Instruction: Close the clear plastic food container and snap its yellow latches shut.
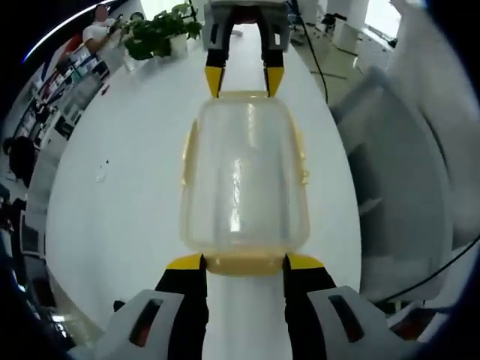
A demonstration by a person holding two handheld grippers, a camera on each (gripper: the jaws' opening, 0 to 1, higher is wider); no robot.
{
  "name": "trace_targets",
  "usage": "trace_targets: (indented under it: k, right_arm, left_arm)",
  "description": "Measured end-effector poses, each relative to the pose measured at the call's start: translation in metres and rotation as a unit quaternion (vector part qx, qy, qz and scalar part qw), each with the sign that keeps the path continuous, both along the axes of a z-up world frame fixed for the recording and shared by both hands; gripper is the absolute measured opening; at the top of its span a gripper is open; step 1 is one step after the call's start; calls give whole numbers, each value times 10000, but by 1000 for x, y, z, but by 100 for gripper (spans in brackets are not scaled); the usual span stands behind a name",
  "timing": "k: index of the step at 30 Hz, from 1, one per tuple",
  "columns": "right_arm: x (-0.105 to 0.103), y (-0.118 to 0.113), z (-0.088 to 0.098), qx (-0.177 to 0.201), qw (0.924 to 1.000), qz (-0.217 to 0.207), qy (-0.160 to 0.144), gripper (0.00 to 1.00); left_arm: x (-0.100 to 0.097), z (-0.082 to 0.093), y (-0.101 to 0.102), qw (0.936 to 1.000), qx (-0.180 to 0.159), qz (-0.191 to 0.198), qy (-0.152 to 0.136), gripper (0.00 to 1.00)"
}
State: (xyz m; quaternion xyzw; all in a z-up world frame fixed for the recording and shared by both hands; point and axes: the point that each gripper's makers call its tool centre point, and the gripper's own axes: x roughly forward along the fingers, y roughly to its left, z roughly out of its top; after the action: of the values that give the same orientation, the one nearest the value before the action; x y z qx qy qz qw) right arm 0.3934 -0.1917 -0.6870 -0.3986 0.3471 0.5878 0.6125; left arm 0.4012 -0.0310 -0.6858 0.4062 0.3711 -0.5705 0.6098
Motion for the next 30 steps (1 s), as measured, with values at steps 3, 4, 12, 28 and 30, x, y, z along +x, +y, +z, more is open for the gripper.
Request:
trace_targets:
  k: [3, 4, 12, 28, 30]
  right_arm:
    - [1, -13, 3, -9, 10000, -5, -17, 37]
    - [1, -16, 3, -11, 10000, -6, -21, 37]
    - [-1, -47, 6, -38, 10000, -45, -24, 37]
    - [4, -102, 2, -72, 9999, -153, -16, 37]
    - [4, -106, 1, -80, 9999, -146, -8, 37]
  left_arm:
    - [1, 2, -13, 10000, 5, 16, -21, 38]
    - [1, 2, -16, 10000, 12, 15, -25, 38]
    - [3, 4, -47, 10000, 41, -50, -17, 38]
    - [9, -3, -103, 9999, 26, -140, -10, 38]
    - [10, -5, -107, 9999, 31, -145, 3, 38]
